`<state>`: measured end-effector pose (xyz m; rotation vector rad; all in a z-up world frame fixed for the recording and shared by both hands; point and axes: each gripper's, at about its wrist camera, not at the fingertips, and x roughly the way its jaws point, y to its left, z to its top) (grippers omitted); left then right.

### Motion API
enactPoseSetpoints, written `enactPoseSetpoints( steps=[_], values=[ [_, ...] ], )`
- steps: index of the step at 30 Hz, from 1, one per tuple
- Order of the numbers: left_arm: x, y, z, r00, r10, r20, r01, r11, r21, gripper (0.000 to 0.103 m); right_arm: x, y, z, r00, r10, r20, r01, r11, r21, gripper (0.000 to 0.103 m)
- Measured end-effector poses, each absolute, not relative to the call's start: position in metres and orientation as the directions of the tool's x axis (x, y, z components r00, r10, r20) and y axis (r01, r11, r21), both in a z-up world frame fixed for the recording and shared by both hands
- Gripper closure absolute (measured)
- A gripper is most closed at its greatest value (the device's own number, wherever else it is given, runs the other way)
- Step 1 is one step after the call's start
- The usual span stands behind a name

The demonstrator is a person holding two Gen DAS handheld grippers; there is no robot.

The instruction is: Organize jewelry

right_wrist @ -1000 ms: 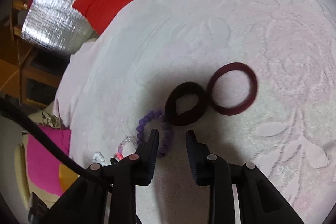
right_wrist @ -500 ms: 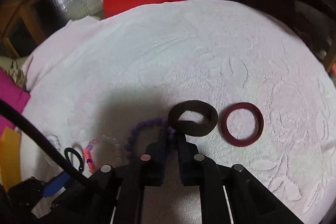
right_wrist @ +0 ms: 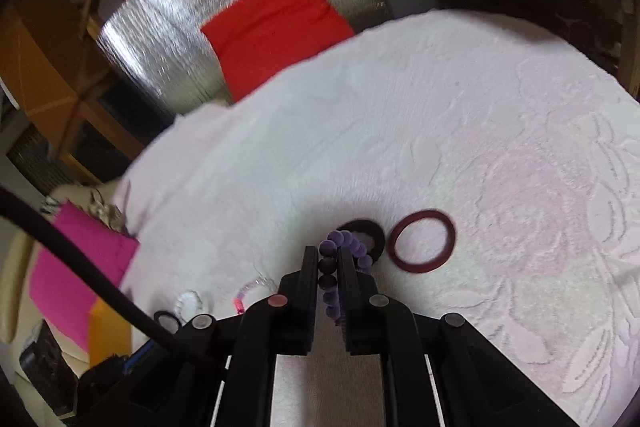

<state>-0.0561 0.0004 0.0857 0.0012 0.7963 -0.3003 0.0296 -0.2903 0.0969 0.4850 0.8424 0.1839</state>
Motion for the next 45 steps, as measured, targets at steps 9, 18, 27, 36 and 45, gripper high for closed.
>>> enactPoseSetpoints(
  steps=[9, 18, 27, 36, 45],
  values=[
    [-0.073, 0.016, 0.101, 0.734, -0.167, -0.658, 0.131, 0.986, -0.104, 0.095, 0.007, -0.269, 0.118, 0.715, 0.394, -0.577, -0.027, 0.842, 0.539, 0.093],
    [-0.096, 0.051, 0.116, 0.776, -0.017, -0.631, -0.038, 0.997, -0.073, 0.095, -0.008, -0.191, 0.128, 0.69, 0.492, -0.531, -0.178, 0.826, 0.535, 0.093],
    [-0.126, 0.09, 0.13, 0.79, 0.122, -0.602, -0.173, 0.985, -0.027, 0.095, -0.029, -0.141, 0.131, 0.659, 0.562, -0.5, -0.29, 0.803, 0.521, 0.093],
    [-0.16, 0.135, 0.135, 0.785, 0.233, -0.574, -0.298, 0.954, -0.02, 0.095, -0.055, -0.078, 0.138, 0.616, 0.629, -0.474, -0.406, 0.769, 0.493, 0.093],
    [-0.18, 0.187, 0.138, 0.773, 0.31, -0.553, -0.4, 0.916, -0.045, 0.095, -0.079, -0.028, 0.141, 0.572, 0.667, -0.478, -0.499, 0.745, 0.443, 0.093]
  ],
)
